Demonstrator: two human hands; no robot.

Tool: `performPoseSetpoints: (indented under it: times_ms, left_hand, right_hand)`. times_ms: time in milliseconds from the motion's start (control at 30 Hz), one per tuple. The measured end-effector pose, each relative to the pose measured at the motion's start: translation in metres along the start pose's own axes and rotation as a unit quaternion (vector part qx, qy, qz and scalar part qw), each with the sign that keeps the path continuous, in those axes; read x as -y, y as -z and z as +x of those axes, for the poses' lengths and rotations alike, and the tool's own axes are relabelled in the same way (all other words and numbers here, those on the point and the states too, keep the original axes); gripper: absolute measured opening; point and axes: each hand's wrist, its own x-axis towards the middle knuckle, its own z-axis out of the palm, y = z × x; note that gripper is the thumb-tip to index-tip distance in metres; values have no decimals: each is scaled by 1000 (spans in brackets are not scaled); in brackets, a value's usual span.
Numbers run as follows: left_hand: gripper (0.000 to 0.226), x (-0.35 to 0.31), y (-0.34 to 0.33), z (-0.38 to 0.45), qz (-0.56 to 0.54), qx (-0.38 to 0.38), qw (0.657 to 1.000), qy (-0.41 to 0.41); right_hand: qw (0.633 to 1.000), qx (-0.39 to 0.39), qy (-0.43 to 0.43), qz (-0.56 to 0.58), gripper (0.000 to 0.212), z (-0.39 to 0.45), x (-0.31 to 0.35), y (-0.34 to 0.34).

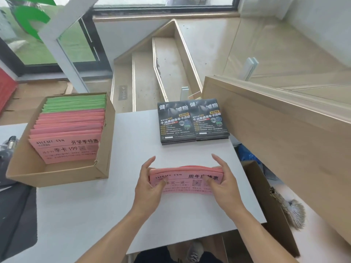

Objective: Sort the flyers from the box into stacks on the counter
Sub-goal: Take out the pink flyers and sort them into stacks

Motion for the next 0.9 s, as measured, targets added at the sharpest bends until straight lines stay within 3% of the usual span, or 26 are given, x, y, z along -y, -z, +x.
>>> performPoseSetpoints:
  times_ms: [233, 400, 600, 767, 900]
  left_hand:
    - [70, -1, -30, 51, 29, 49, 998, 18]
    - [79, -8, -59, 83, 68, 72, 995, 6]
    - [101, 0, -70, 89, 77, 59, 995, -15]
    - [131, 8, -66, 73, 118, 77, 990, -21]
    - [126, 13, -66, 61, 135, 78, 987, -48]
  right_hand:
    - [994, -72, -30, -73, 63, 38, 16, 15]
    - [965, -150, 40, -213, 62, 73, 24, 12]
    - [940, -101, 19, -324, 58, 101, -4, 11]
    - [913, -117, 84, -381, 63, 112, -5, 13]
    - [885, -88, 103, -445, 55, 84, -4, 1]
